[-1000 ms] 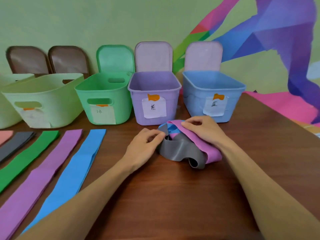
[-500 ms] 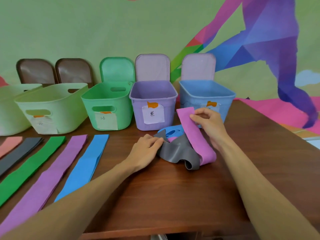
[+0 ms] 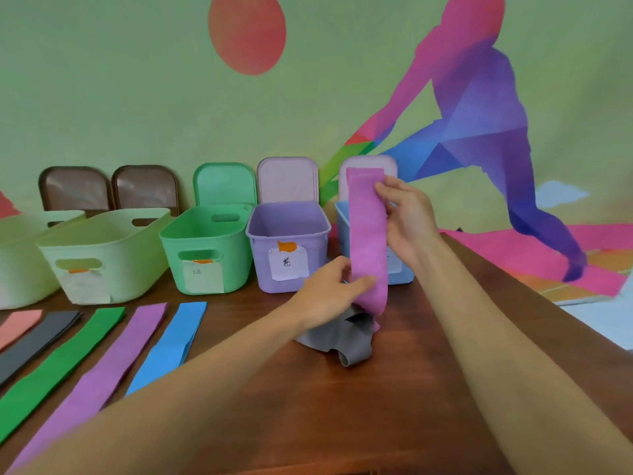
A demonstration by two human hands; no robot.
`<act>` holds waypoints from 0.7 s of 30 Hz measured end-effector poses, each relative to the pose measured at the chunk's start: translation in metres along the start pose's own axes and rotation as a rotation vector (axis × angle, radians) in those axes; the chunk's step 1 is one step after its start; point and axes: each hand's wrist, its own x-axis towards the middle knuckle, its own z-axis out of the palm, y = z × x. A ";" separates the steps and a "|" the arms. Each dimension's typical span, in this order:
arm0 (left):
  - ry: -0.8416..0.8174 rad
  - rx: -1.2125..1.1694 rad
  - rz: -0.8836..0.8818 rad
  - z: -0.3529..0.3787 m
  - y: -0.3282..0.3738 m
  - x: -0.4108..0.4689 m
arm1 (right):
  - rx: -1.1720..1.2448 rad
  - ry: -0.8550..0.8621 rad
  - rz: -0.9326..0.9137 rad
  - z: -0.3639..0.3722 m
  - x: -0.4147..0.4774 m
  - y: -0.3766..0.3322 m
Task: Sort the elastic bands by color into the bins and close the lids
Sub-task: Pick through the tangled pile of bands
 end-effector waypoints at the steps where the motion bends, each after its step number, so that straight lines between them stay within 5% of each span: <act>1: -0.001 0.001 0.008 0.002 0.002 0.000 | 0.029 0.018 -0.011 0.003 0.001 -0.005; 13: 0.309 -0.266 0.130 -0.026 0.024 -0.001 | 0.205 0.141 -0.142 0.038 0.005 -0.040; 21: 0.393 -0.068 0.213 -0.082 0.016 -0.029 | 0.145 0.211 -0.112 0.066 0.005 -0.023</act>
